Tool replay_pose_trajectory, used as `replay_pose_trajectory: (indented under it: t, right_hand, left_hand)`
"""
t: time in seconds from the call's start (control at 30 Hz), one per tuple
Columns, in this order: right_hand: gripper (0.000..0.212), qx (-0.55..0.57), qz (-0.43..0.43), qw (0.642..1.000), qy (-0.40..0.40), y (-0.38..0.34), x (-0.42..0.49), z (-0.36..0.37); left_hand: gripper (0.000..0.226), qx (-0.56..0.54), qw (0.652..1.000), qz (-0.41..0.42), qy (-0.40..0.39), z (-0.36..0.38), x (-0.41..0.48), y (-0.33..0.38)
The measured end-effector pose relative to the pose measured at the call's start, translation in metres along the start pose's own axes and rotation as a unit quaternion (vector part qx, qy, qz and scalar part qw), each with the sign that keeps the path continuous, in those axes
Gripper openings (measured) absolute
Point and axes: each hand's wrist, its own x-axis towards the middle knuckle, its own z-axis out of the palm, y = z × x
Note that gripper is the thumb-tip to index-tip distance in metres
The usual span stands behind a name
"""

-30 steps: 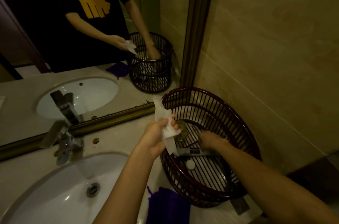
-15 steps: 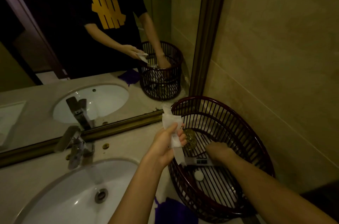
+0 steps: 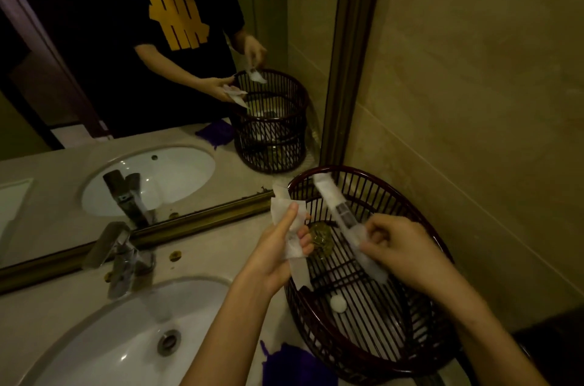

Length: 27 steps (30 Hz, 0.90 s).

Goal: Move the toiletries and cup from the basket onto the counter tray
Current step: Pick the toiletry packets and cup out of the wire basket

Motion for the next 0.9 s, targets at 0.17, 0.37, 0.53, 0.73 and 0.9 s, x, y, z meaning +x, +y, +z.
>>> replay_pose_trajectory:
  t: [0.17, 0.37, 0.53, 0.73, 0.9]
  right_hand:
    - [0.006, 0.002, -0.059, 0.998, 0.013, -0.032, -0.001, 0.051]
    - [0.02, -0.066, -0.078, 0.995, -0.002, -0.044, -0.004, 0.059]
    - [0.008, -0.126, -0.059, 0.99, 0.035, -0.008, 0.021, 0.016]
    - [0.012, -0.291, -0.014, 0.946, -0.143, 0.062, 0.082, 0.077]
    - [0.034, -0.407, -0.008, 0.87, -0.278, 0.099, 0.106, 0.144]
  left_hand:
    - [0.041, 0.029, 0.999, 0.014, 0.014, 0.009, -0.008, 0.002]
    - [0.025, -0.007, 1.0, -0.008, 0.022, -0.001, -0.005, -0.001]
    - [0.004, 0.007, 1.0, 0.012, 0.02, -0.004, 0.001, -0.003]
    - [0.009, -0.016, 1.0, -0.003, 0.021, -0.009, 0.005, -0.003]
    - [0.005, -0.018, 0.999, -0.008, 0.043, -0.012, 0.009, -0.005]
